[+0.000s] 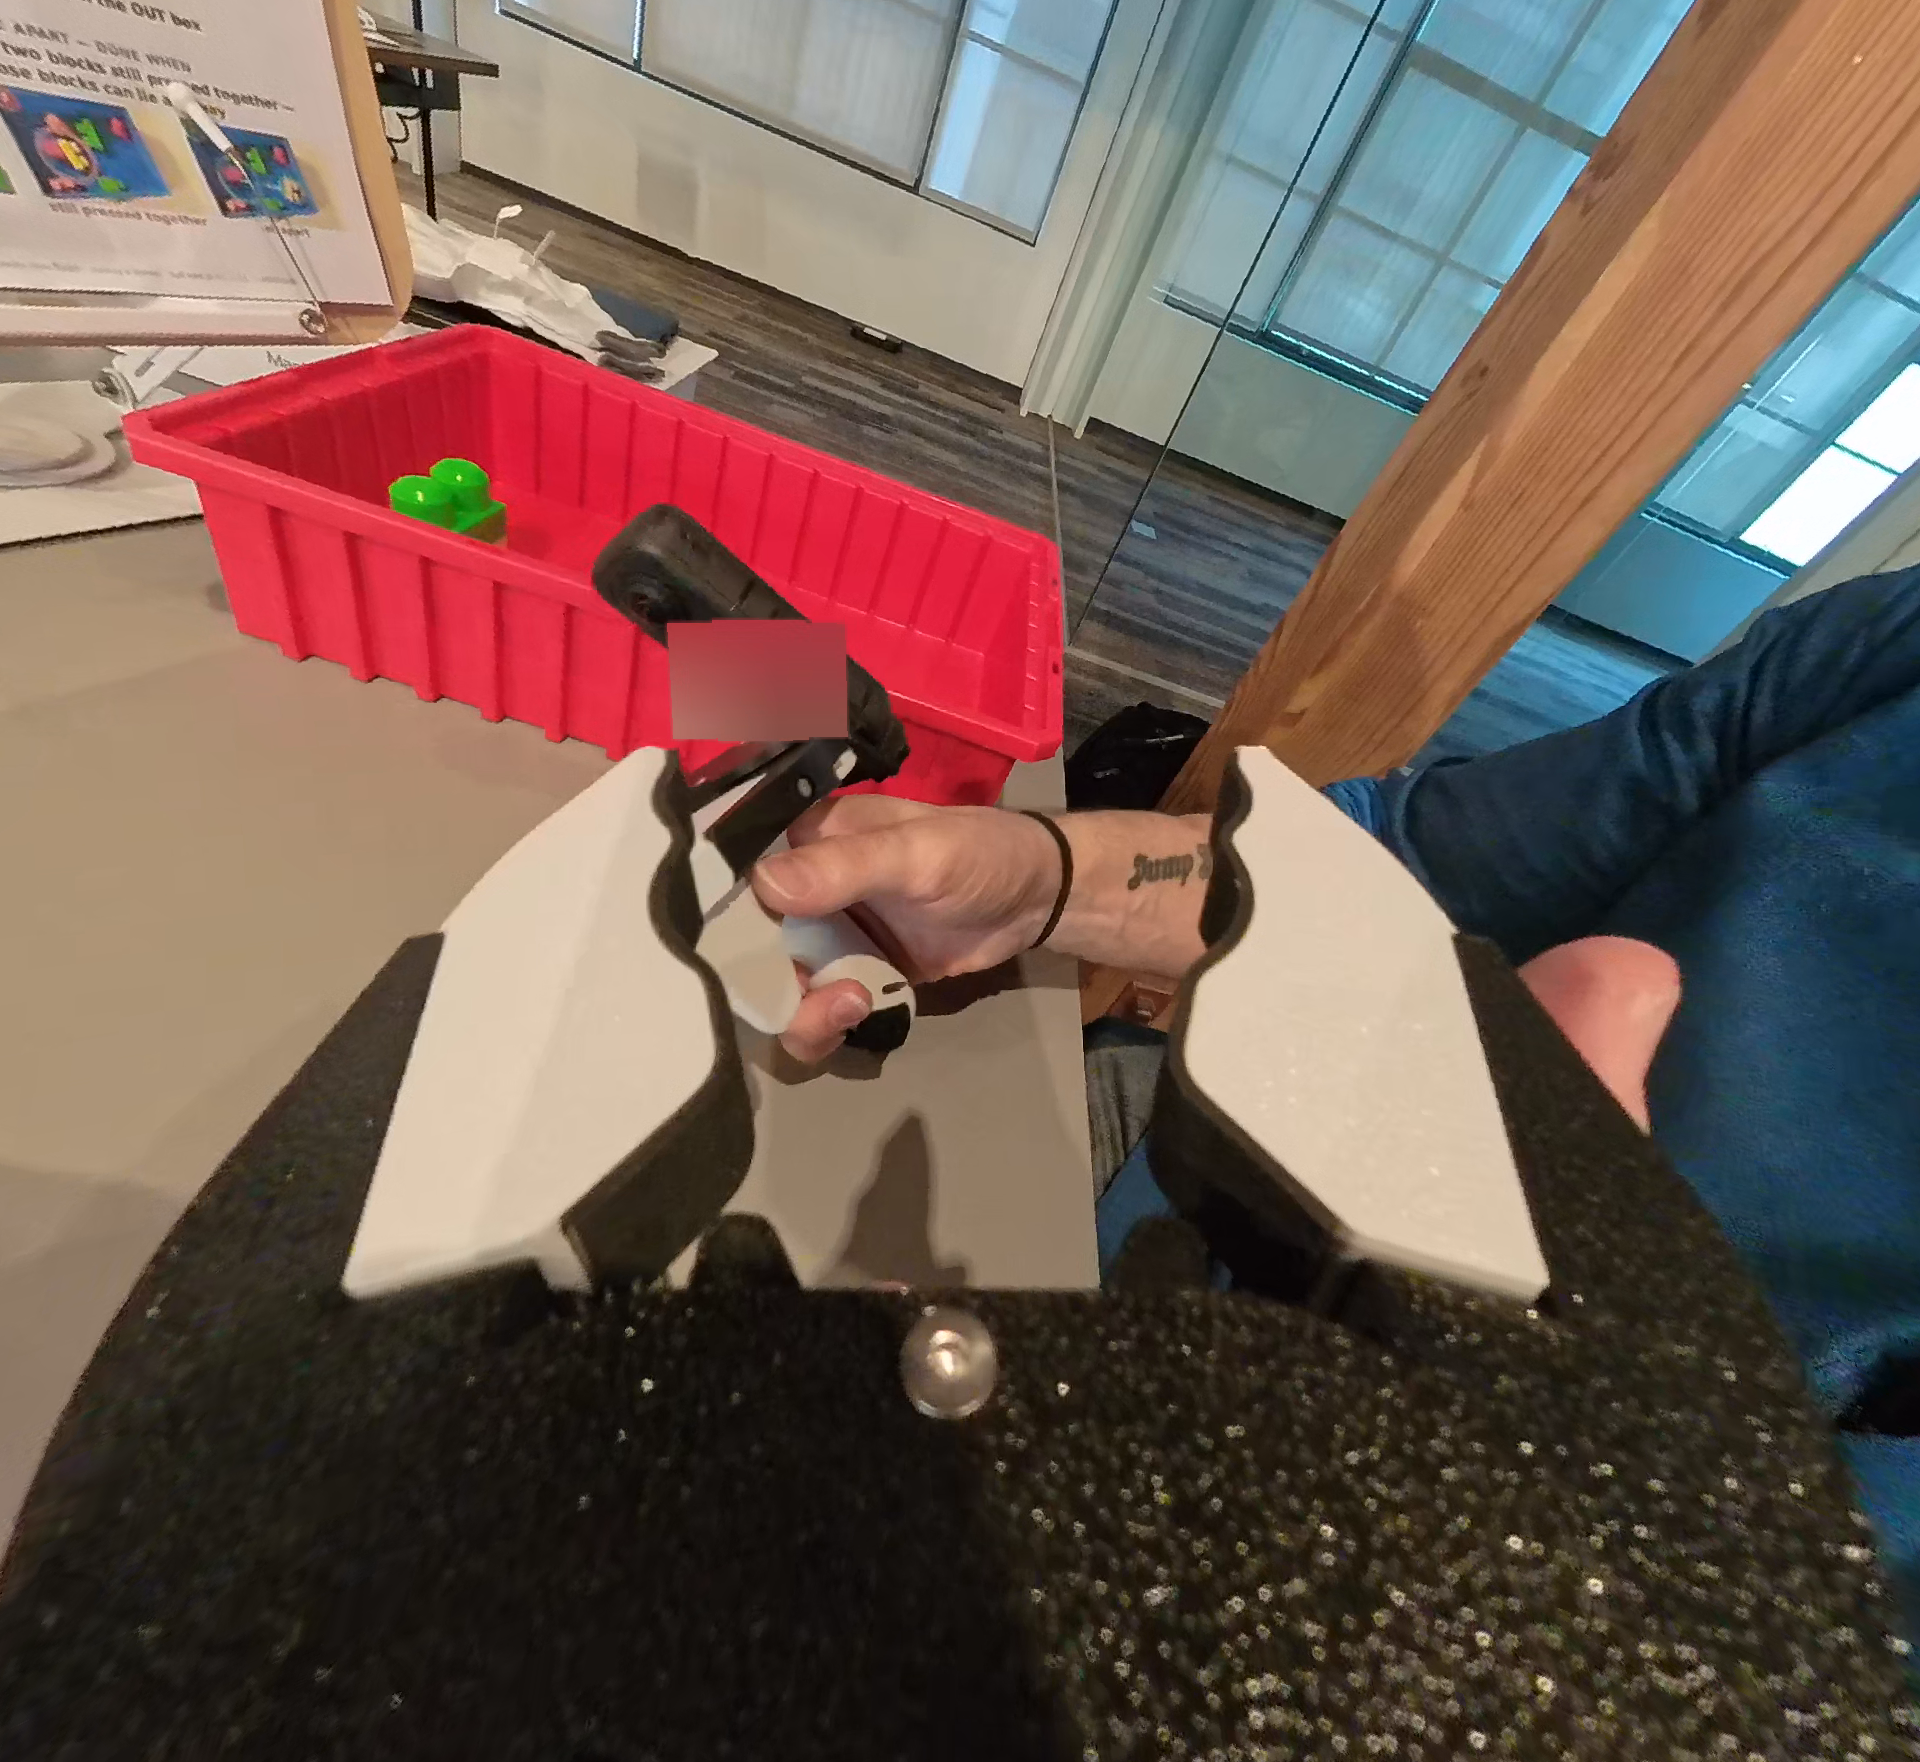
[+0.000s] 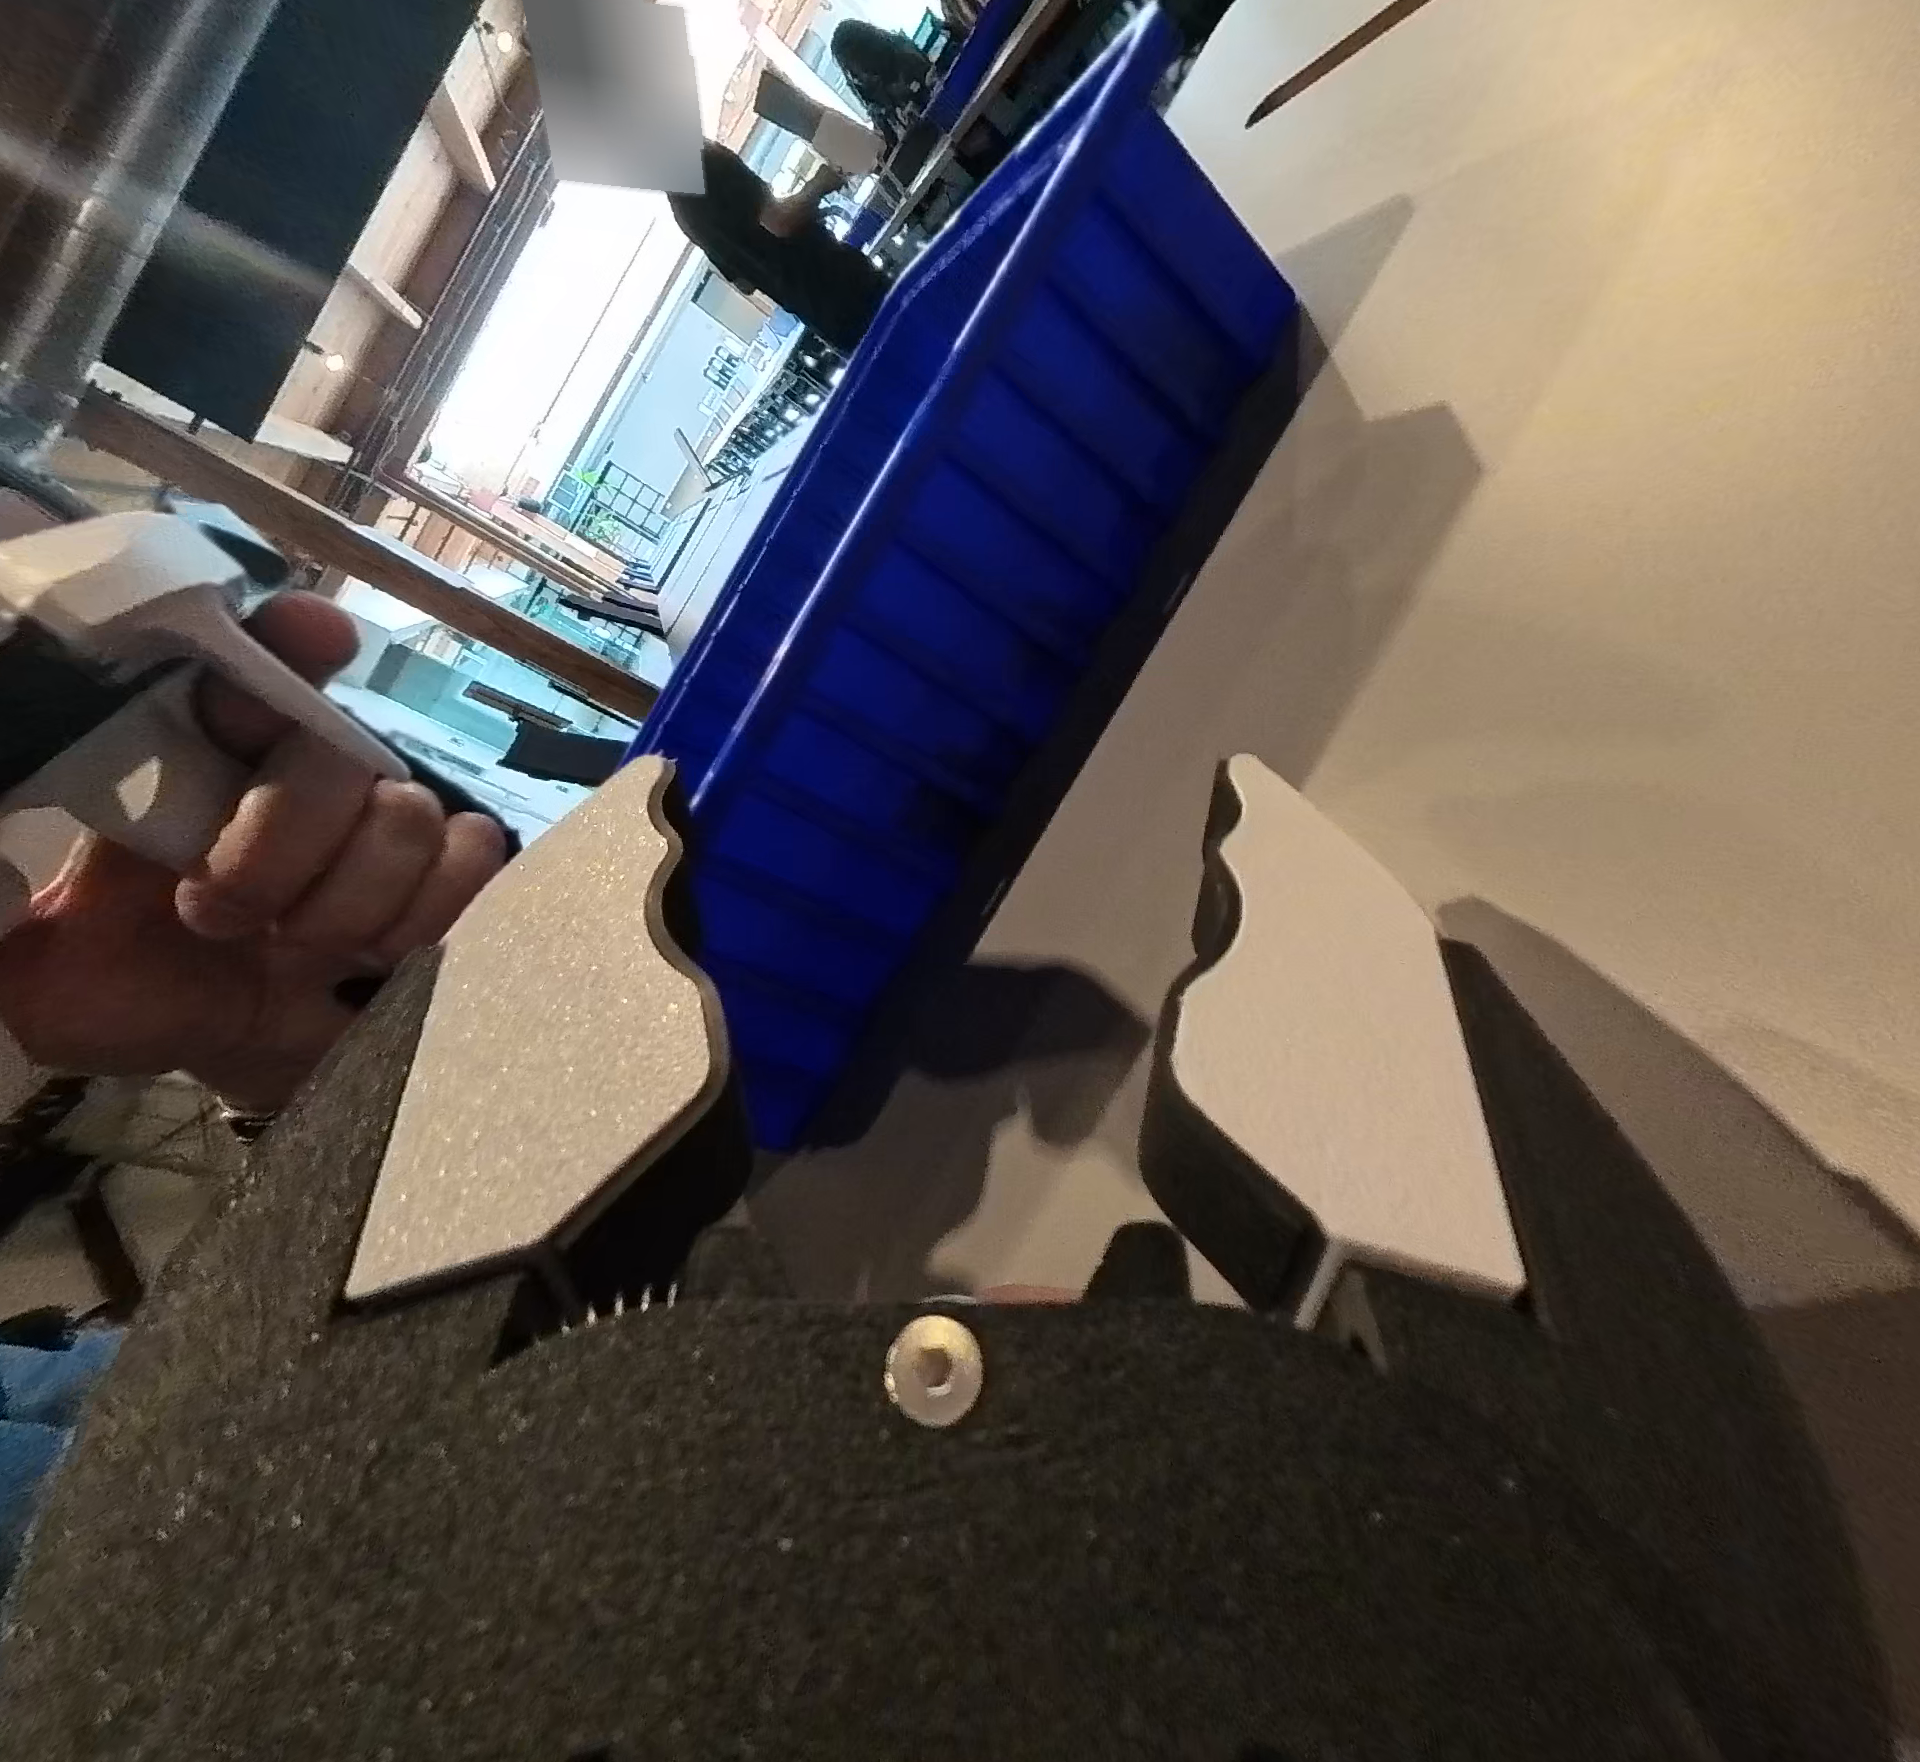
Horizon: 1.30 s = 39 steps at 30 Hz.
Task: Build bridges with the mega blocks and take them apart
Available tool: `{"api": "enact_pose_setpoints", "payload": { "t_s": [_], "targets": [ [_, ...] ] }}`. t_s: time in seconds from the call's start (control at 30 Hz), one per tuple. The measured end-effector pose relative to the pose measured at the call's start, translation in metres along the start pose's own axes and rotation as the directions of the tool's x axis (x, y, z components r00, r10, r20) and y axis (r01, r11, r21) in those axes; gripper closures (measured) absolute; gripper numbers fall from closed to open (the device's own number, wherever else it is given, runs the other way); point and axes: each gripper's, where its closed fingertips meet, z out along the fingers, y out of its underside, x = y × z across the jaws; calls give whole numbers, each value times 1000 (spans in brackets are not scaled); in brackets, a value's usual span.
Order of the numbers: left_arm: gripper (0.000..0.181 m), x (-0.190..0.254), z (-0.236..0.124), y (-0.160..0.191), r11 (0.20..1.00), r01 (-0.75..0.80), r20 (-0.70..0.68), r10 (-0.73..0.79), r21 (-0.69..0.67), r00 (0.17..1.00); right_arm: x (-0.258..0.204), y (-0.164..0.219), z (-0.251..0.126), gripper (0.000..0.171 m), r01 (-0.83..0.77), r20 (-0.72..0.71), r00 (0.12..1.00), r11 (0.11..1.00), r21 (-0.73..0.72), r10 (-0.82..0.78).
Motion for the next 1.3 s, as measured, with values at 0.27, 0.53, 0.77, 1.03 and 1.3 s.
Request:
{"api": "enact_pose_setpoints", "payload": {
  "t_s": [0.27, 0.53, 0.77, 1.03, 1.3],
  "targets": [
    [86, 3, -7, -6, 1000, -21, 27, 21, 12, 999, -18, -6, -5, 77, 39, 22, 999, 999, 20, -39],
    [86, 9, -6, -4, 1000, -30, 37, 30, 5, 999, -35, -7, -11, 77, 63, 43, 997, 997, 43, -65],
    [86, 17, -2, -4, 999, -47, 34, 47, -3, 998, -49, -8, -15, 79, 88, 60, 994, 994, 59, -91],
    [87, 15, -3, -4, 999, -46, 38, 46, -2, 998, -52, -10, -17, 81, 88, 71, 993, 994, 69, -93],
    [86, 13, -2, -2, 999, -45, 34, 45, -6, 998, -52, -12, -18, 82, 89, 73, 993, 993, 75, -95]
  ]
}}
